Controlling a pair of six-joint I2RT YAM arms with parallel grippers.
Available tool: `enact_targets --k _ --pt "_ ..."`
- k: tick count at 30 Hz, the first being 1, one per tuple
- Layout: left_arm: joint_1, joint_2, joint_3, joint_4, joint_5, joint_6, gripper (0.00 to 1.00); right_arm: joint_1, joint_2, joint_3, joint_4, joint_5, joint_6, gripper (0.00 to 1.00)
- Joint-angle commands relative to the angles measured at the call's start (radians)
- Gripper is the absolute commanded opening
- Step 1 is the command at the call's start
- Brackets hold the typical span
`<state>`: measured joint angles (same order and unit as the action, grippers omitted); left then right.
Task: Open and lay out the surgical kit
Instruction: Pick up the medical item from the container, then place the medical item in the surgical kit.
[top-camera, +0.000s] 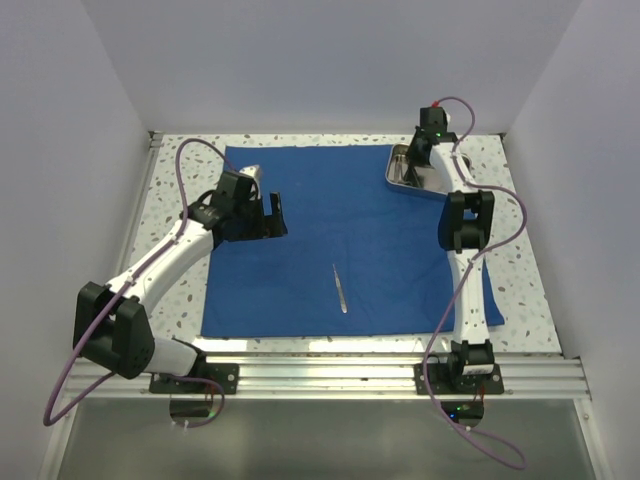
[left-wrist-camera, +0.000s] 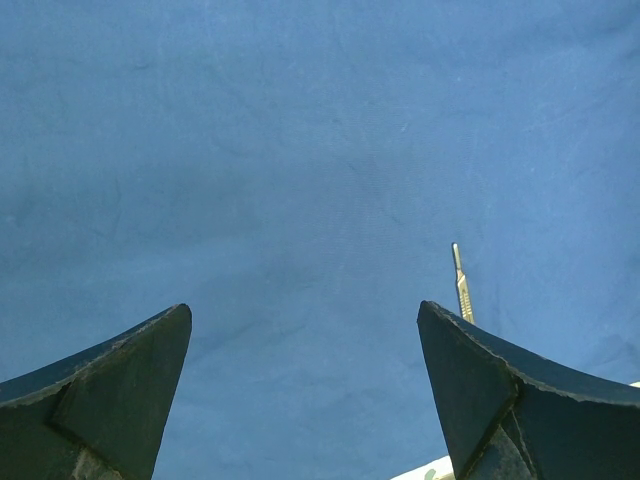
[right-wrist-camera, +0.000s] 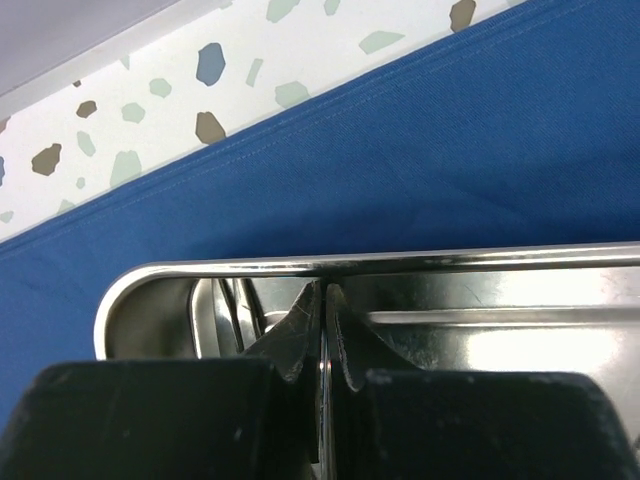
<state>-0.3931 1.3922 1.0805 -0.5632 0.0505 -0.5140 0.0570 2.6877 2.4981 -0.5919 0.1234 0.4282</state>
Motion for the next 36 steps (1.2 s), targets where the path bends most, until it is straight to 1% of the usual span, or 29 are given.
enact_targets --k 1,6,9,18,21,23,25,26,27,28,29,31,32,35,36 --pt "-0.001 -0.001 0.010 0.036 0.018 0.005 1.00 0.003 -0.112 -0.010 -0.056 0.039 -0.034 0.00" --pt "-0.001 0.013 0.047 0.046 0.043 0.023 1.00 -0.020 -0.234 -0.019 -0.054 0.053 -0.048 0.00" --pt "-0.001 0.013 0.058 0.055 0.055 0.031 1.00 -0.037 -0.305 -0.051 -0.052 0.056 -0.051 0.00" --pt "-0.001 -0.061 0.012 0.066 0.068 0.051 0.99 -0.052 -0.462 -0.129 -0.057 0.067 -0.072 0.00" --pt "-0.001 -0.085 -0.004 0.072 0.069 0.060 1.00 -0.052 -0.531 -0.179 -0.063 0.068 -0.078 0.00" --pt "-0.001 -0.085 -0.005 0.075 0.078 0.066 1.00 -0.054 -0.609 -0.221 -0.060 0.059 -0.080 0.00" --pt "-0.001 -0.082 -0.005 0.094 0.087 0.069 1.00 -0.052 -0.711 -0.315 -0.057 0.044 -0.082 0.00" --pt "-0.001 -0.079 -0.001 0.098 0.097 0.071 0.99 -0.052 -0.754 -0.399 -0.054 0.032 -0.075 0.00" --pt "-0.001 -0.073 0.002 0.114 0.104 0.071 1.00 -0.054 -0.791 -0.447 -0.049 0.019 -0.054 0.00" --pt "-0.001 -0.061 0.007 0.121 0.113 0.068 1.00 -0.052 -0.871 -0.493 -0.046 0.001 -0.045 0.00" --pt "-0.001 -0.052 0.019 0.128 0.132 0.069 0.99 -0.052 -0.908 -0.586 -0.046 -0.030 -0.036 0.00" --pt "-0.001 -0.021 0.038 0.143 0.153 0.068 1.00 -0.052 -0.983 -0.683 -0.054 -0.068 0.006 0.00" --pt "-0.001 -0.012 0.062 0.143 0.172 0.071 1.00 -0.052 -1.049 -0.782 -0.055 -0.114 0.032 0.00" --pt "-0.001 0.024 0.090 0.157 0.189 0.084 0.99 -0.034 -1.170 -0.942 -0.084 -0.136 0.047 0.00" --pt "-0.001 0.036 0.094 0.163 0.192 0.086 1.00 -0.019 -1.190 -0.967 -0.130 -0.161 0.037 0.00"
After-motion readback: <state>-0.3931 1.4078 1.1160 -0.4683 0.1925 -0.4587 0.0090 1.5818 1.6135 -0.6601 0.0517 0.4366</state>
